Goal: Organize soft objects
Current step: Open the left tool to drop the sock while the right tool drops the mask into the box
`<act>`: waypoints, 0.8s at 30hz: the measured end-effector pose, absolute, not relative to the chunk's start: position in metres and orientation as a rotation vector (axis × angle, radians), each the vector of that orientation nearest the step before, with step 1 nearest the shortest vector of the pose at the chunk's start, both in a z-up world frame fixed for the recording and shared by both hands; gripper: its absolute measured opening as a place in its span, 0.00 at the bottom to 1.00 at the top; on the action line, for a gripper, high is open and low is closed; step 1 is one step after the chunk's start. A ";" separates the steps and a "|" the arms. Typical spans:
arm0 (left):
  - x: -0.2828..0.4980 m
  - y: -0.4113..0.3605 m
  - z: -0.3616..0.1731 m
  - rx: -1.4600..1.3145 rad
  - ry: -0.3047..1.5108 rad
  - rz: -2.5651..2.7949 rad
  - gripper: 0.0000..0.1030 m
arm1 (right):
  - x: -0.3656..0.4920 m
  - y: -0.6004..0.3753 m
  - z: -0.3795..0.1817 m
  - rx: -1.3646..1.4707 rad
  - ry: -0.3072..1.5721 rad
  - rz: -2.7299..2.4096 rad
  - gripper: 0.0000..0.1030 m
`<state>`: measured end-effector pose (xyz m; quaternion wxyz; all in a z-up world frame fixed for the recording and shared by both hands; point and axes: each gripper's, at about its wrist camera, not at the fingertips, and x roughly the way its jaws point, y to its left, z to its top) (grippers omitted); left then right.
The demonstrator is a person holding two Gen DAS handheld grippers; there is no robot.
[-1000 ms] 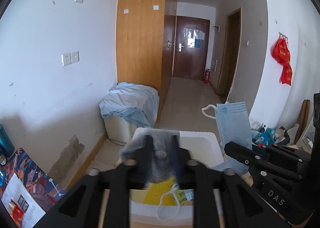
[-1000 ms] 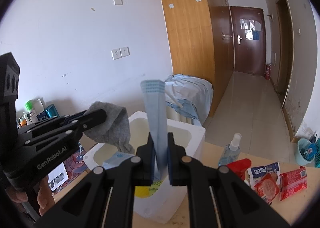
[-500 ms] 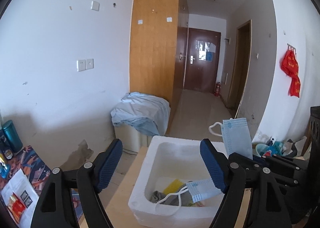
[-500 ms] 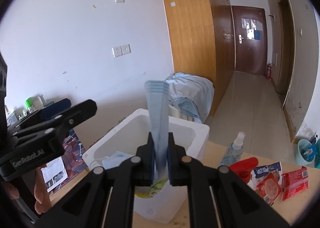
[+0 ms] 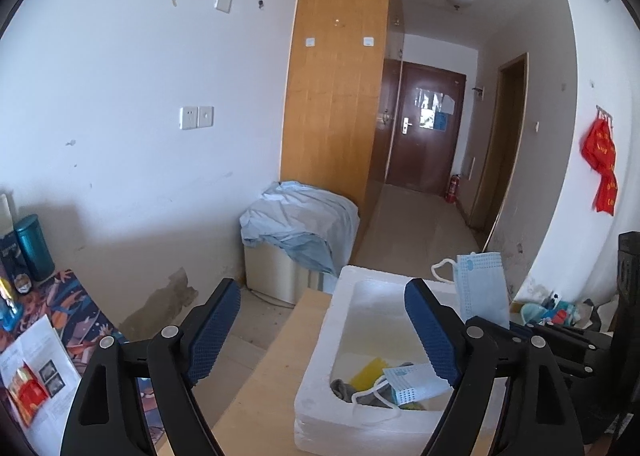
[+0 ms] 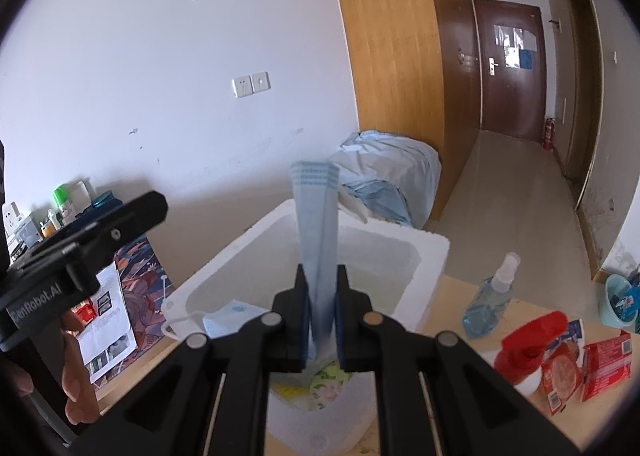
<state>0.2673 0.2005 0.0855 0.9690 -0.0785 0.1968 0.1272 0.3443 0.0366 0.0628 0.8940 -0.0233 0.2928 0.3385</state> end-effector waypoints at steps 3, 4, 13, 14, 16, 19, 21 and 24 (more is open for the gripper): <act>0.266 0.200 0.086 -0.152 0.394 0.258 0.82 | 0.344 0.038 0.061 -0.045 0.610 0.716 0.13; 0.266 0.200 0.086 -0.147 0.393 0.260 0.82 | 0.344 0.039 0.061 -0.048 0.612 0.716 0.13; 0.262 0.209 0.090 -0.175 0.381 0.270 0.82 | 0.343 0.040 0.060 -0.037 0.609 0.740 0.63; 0.262 0.209 0.090 -0.178 0.381 0.272 0.82 | 0.341 0.039 0.061 -0.037 0.601 0.740 0.67; 0.262 0.209 0.091 -0.184 0.381 0.268 0.82 | 0.338 0.040 0.062 -0.059 0.588 0.723 0.77; 0.263 0.209 0.092 -0.178 0.379 0.267 0.82 | 0.334 0.043 0.062 -0.085 0.566 0.710 0.91; 0.264 0.209 0.091 -0.174 0.382 0.266 0.82 | 0.334 0.045 0.062 -0.088 0.570 0.718 0.92; 0.265 0.208 0.090 -0.170 0.387 0.264 0.82 | 0.333 0.044 0.061 -0.096 0.572 0.720 0.92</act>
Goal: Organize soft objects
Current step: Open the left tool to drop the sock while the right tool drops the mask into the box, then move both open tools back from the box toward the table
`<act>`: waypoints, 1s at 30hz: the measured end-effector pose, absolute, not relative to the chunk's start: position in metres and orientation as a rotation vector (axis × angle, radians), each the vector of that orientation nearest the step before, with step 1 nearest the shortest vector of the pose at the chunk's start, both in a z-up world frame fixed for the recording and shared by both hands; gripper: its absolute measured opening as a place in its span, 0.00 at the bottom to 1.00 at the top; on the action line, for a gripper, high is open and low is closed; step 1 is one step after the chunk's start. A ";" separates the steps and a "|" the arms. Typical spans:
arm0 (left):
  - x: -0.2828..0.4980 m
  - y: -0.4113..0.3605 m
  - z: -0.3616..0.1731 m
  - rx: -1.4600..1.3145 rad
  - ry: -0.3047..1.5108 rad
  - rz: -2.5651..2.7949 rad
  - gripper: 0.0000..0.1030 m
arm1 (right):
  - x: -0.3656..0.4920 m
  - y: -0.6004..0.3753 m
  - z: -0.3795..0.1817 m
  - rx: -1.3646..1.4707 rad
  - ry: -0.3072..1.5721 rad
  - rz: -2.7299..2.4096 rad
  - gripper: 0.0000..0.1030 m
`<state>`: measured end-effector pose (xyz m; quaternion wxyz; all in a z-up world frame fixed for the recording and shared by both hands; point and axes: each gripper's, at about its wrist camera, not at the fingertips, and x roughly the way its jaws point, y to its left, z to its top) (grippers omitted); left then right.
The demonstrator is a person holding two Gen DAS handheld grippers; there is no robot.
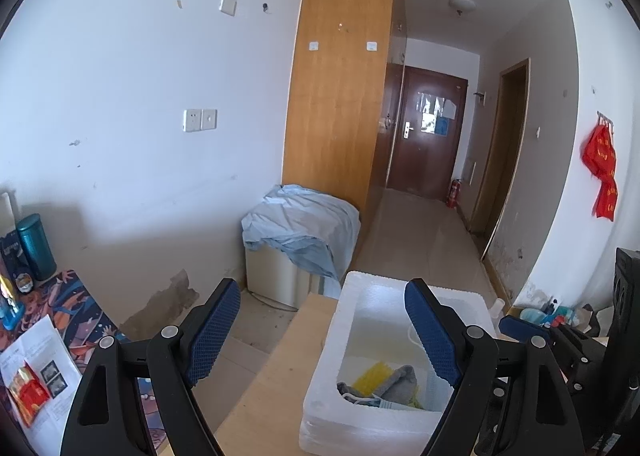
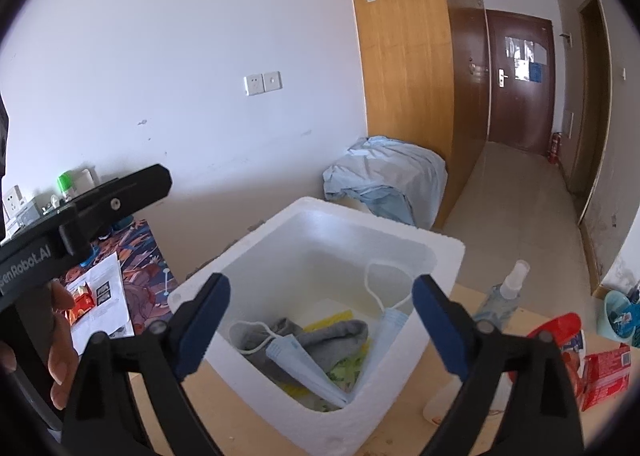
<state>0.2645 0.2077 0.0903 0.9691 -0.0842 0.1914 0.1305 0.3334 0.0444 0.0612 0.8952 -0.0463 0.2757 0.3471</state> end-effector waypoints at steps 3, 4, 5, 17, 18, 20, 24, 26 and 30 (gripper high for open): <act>0.264 0.208 0.091 -0.172 0.383 0.264 0.82 | 0.335 0.044 0.062 -0.096 0.572 0.719 0.92; 0.263 0.208 0.091 -0.172 0.382 0.263 0.82 | 0.335 0.043 0.062 -0.095 0.571 0.718 0.92; 0.264 0.208 0.091 -0.171 0.384 0.262 0.82 | 0.335 0.043 0.062 -0.094 0.571 0.718 0.92; 0.258 0.199 0.094 -0.147 0.376 0.248 0.82 | 0.328 0.044 0.065 -0.099 0.558 0.717 0.92; 0.256 0.197 0.095 -0.139 0.374 0.247 0.82 | 0.328 0.044 0.065 -0.097 0.556 0.714 0.93; 0.250 0.195 0.097 -0.135 0.366 0.247 0.82 | 0.327 0.042 0.067 -0.094 0.558 0.709 0.93; 0.241 0.192 0.101 -0.124 0.369 0.241 0.82 | 0.322 0.040 0.070 -0.102 0.559 0.695 0.92; 0.235 0.188 0.104 -0.118 0.368 0.239 0.82 | 0.316 0.036 0.073 -0.098 0.554 0.692 0.92; 0.221 0.179 0.112 -0.097 0.367 0.237 0.83 | 0.303 0.029 0.081 -0.088 0.543 0.688 0.93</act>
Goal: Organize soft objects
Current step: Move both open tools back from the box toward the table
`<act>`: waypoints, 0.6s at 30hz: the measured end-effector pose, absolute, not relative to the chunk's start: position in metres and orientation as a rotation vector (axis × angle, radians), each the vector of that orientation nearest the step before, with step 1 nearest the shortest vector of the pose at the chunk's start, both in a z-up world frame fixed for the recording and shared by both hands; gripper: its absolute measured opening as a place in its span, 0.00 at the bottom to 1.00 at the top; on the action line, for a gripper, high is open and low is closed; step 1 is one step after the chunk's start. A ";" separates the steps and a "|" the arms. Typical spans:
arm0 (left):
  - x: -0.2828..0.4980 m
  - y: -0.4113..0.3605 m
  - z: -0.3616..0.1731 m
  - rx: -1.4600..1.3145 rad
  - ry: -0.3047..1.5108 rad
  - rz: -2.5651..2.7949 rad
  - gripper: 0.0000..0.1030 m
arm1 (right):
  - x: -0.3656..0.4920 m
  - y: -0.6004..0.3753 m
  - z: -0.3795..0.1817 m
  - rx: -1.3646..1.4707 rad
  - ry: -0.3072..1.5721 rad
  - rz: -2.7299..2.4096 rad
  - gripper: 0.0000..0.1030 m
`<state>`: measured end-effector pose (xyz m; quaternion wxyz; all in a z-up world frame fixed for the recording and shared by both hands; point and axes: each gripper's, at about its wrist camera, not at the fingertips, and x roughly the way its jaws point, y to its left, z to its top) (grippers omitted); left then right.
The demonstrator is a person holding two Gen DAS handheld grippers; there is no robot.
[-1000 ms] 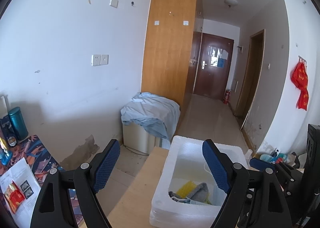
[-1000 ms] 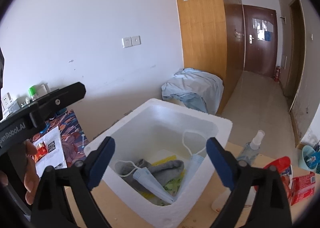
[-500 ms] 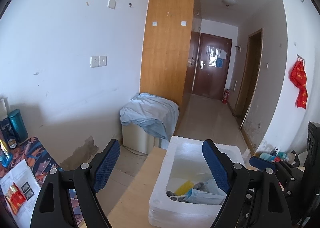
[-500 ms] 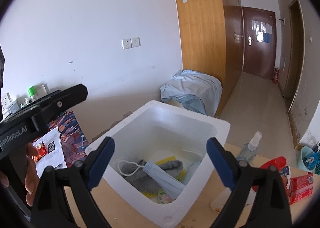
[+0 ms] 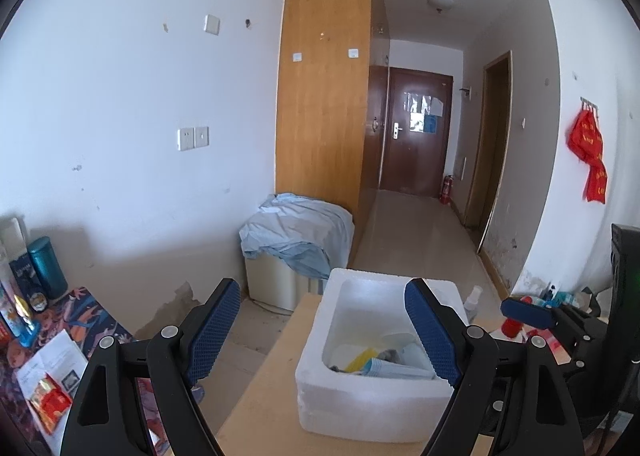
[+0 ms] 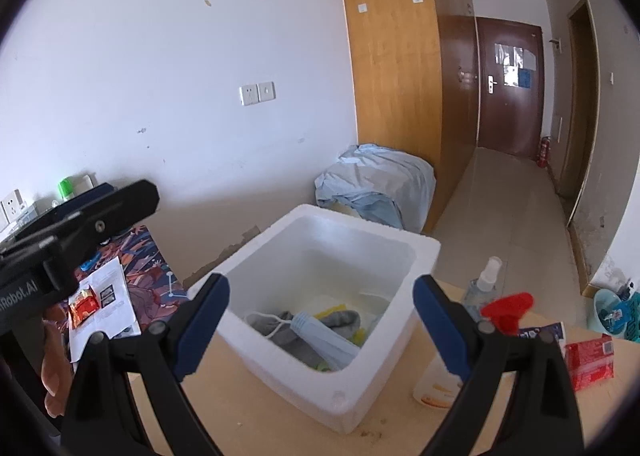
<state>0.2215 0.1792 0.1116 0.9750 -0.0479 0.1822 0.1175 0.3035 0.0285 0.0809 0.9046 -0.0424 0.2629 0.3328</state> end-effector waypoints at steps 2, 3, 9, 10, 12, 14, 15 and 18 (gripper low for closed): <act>0.212 0.174 0.117 -0.089 0.362 0.236 0.89 | 0.298 0.026 0.084 -0.092 0.541 0.686 0.93; 0.207 0.172 0.119 -0.086 0.356 0.234 0.90 | 0.294 0.024 0.086 -0.094 0.537 0.682 0.93; 0.178 0.158 0.130 -0.073 0.340 0.222 0.93 | 0.268 0.007 0.098 -0.078 0.512 0.665 0.93; 0.172 0.154 0.131 -0.072 0.336 0.220 0.94 | 0.265 0.005 0.100 -0.075 0.509 0.662 0.93; 0.164 0.150 0.133 -0.075 0.331 0.222 0.96 | 0.255 -0.003 0.104 -0.068 0.501 0.657 0.93; 0.155 0.146 0.135 -0.066 0.332 0.216 0.96 | 0.246 -0.010 0.108 -0.059 0.492 0.651 0.93; 0.151 0.144 0.136 -0.063 0.333 0.216 0.96 | 0.241 -0.015 0.110 -0.051 0.488 0.648 0.93; 0.136 0.139 0.138 -0.062 0.328 0.215 0.97 | 0.230 -0.024 0.114 -0.038 0.477 0.640 0.95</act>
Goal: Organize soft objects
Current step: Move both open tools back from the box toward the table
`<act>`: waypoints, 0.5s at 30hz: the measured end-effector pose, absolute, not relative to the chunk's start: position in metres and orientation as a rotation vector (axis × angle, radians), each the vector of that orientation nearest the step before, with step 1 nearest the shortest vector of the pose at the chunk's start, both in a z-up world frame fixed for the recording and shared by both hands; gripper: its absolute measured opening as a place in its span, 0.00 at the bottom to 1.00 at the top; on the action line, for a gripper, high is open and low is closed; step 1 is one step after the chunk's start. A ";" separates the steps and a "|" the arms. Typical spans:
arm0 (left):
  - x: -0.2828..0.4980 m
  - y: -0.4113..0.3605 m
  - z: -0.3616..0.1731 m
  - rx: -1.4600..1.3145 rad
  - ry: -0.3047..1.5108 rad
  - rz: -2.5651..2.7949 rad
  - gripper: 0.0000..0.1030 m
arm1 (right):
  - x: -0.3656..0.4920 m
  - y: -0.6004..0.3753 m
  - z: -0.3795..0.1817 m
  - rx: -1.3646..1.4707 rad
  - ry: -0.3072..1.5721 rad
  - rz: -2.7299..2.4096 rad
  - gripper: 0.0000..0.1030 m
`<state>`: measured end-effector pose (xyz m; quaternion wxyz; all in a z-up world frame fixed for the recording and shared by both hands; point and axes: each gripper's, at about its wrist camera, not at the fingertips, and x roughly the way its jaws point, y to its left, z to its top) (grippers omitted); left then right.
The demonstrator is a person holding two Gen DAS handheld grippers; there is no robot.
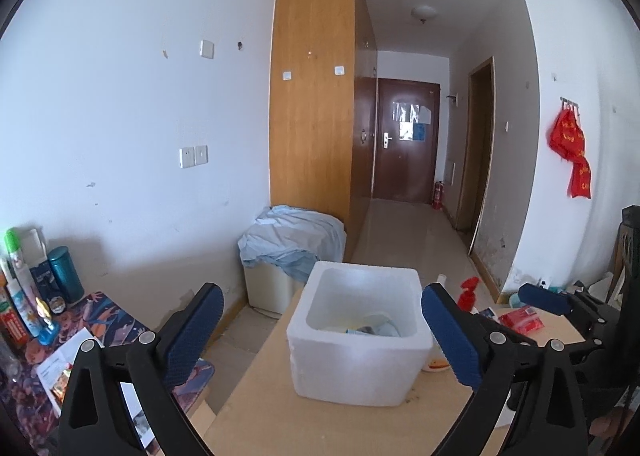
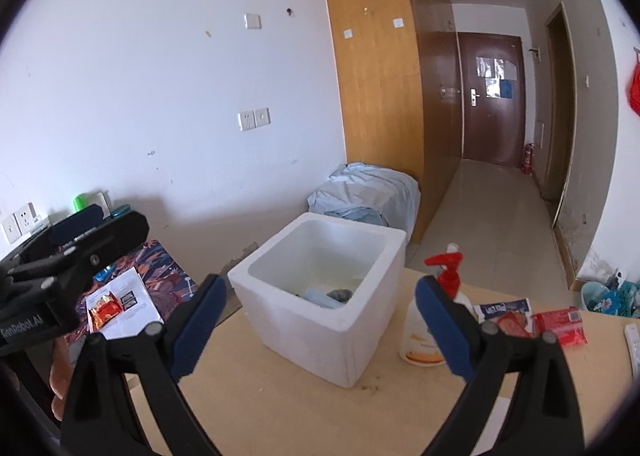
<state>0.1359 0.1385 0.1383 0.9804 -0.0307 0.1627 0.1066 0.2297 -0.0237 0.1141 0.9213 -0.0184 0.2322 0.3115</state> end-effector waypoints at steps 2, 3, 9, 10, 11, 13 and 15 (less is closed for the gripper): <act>0.129 0.136 0.141 -0.057 0.326 0.209 0.99 | 0.222 -0.030 0.116 -0.035 0.471 0.633 0.95; 0.125 0.133 0.141 -0.052 0.327 0.207 0.99 | 0.219 -0.031 0.117 -0.033 0.469 0.631 0.95; 0.101 0.119 0.142 -0.039 0.325 0.192 0.99 | 0.197 -0.048 0.122 -0.020 0.445 0.614 0.96; 0.097 0.117 0.142 -0.033 0.326 0.193 0.99 | 0.193 -0.051 0.122 -0.014 0.441 0.611 0.96; 0.092 0.114 0.141 -0.029 0.323 0.192 0.99 | 0.189 -0.055 0.122 -0.009 0.438 0.611 0.96; 0.084 0.110 0.141 -0.021 0.319 0.184 0.99 | 0.181 -0.061 0.119 -0.005 0.433 0.607 0.96; 0.073 0.107 0.139 -0.022 0.312 0.174 0.99 | 0.173 -0.067 0.119 -0.001 0.426 0.597 0.96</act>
